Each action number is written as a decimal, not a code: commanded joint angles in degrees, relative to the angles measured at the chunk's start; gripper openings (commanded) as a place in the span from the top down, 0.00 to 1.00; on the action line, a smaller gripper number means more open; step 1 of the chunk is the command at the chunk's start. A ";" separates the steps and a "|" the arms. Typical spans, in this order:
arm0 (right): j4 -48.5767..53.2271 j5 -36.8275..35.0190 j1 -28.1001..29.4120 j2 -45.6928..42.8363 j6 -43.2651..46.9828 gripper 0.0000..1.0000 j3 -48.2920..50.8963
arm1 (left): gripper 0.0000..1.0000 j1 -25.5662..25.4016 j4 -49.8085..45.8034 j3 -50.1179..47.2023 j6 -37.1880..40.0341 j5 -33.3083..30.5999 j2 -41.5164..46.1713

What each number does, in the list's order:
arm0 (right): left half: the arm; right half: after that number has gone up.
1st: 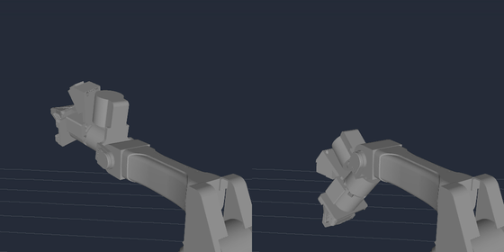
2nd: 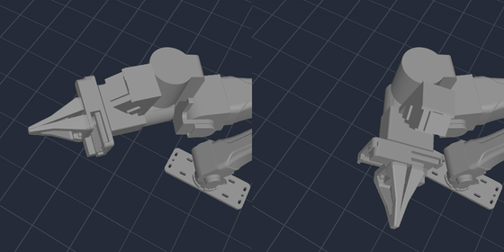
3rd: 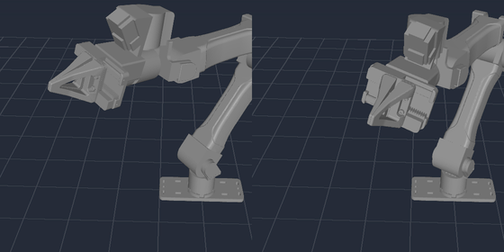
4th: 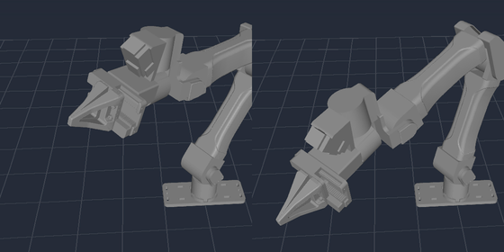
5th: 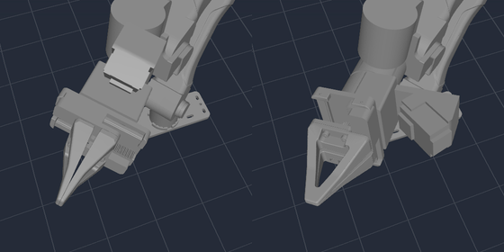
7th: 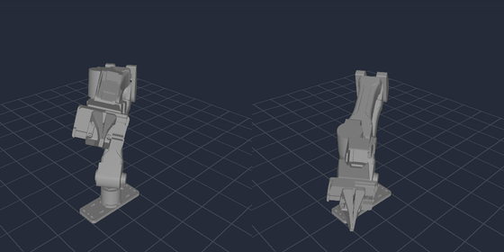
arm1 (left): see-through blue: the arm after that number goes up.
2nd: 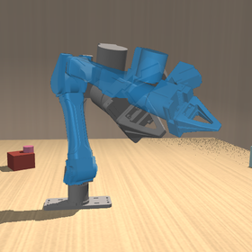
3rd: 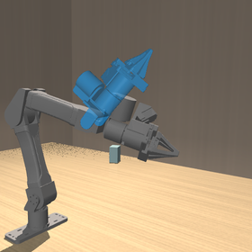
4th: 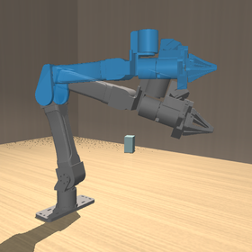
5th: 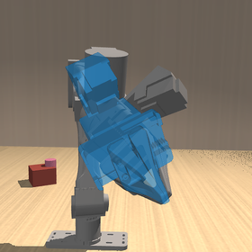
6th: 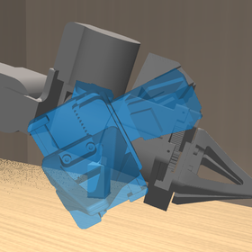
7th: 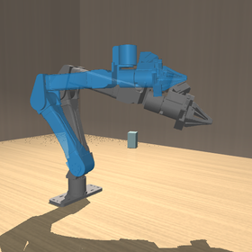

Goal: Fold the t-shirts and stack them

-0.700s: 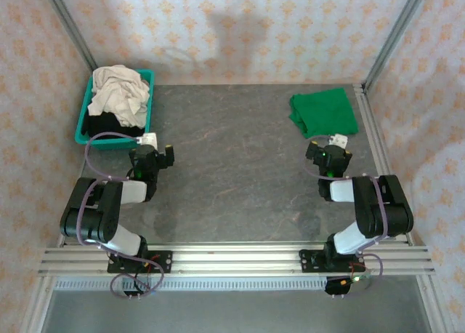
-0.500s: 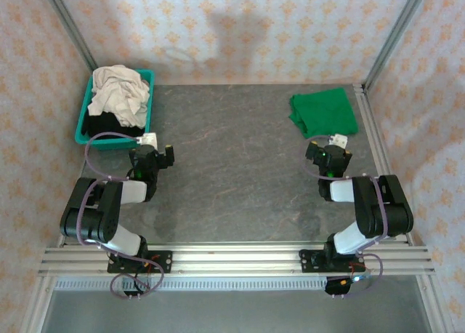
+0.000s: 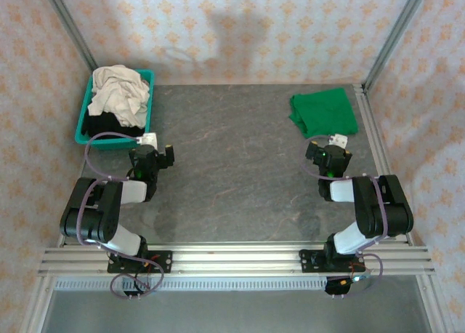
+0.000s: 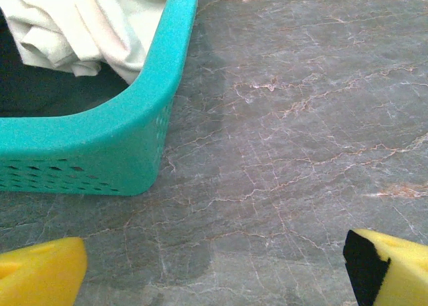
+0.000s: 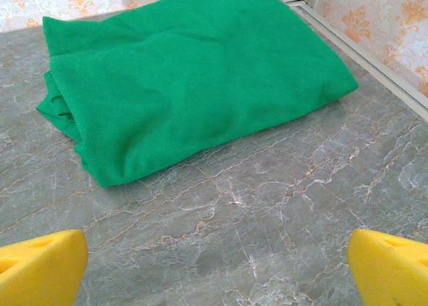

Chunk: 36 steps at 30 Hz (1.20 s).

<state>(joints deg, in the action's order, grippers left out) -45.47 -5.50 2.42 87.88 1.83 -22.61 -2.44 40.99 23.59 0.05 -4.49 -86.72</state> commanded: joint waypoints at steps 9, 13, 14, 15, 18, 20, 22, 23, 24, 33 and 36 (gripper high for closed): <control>-0.14 0.49 -0.31 -0.39 0.56 0.01 -1.08 | 0.00 -0.24 1.02 1.09 0.57 -0.90 1.02; -0.14 0.53 -0.31 -0.39 0.60 0.01 -1.08 | 0.00 -0.20 1.04 1.10 0.60 -0.88 1.02; -0.14 0.53 -0.31 -0.42 0.60 0.01 -1.04 | 0.00 -0.20 1.01 1.10 0.58 -0.86 1.02; -0.14 0.49 -0.30 -0.44 0.59 0.01 -1.03 | 0.00 -0.20 1.08 1.10 0.59 -0.87 1.02; -0.19 0.49 -0.31 -0.44 0.57 0.01 -1.04 | 0.00 -0.19 1.03 1.10 0.58 -0.85 1.02; -0.14 0.49 -0.31 -0.38 0.56 0.01 -1.08 | 0.00 -0.20 1.02 1.10 0.63 -0.88 1.02; -0.14 0.49 -0.31 -0.41 0.55 0.01 -1.05 | 0.00 -0.20 1.04 1.10 0.57 -0.89 1.01; -0.14 0.49 -0.31 -0.45 0.55 0.01 -1.03 | 0.00 -0.20 1.10 1.10 0.60 -0.86 1.02; -0.15 0.49 -0.31 -0.43 0.55 0.01 -1.03 | 0.00 -0.20 1.15 1.04 0.60 -0.92 1.01; 25.53 -3.25 0.75 -14.46 -3.11 0.01 -11.71 | 0.00 -1.89 -36.56 17.74 -13.98 -9.82 19.00; 28.91 2.69 0.70 -19.02 -7.10 0.01 -14.09 | 0.00 -1.73 -49.91 25.19 -23.37 -15.94 20.79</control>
<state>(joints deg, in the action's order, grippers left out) -24.60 -5.85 2.74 72.84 -0.95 -34.39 -4.14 8.78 44.31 -12.43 -13.15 -66.89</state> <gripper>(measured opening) 0.993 0.998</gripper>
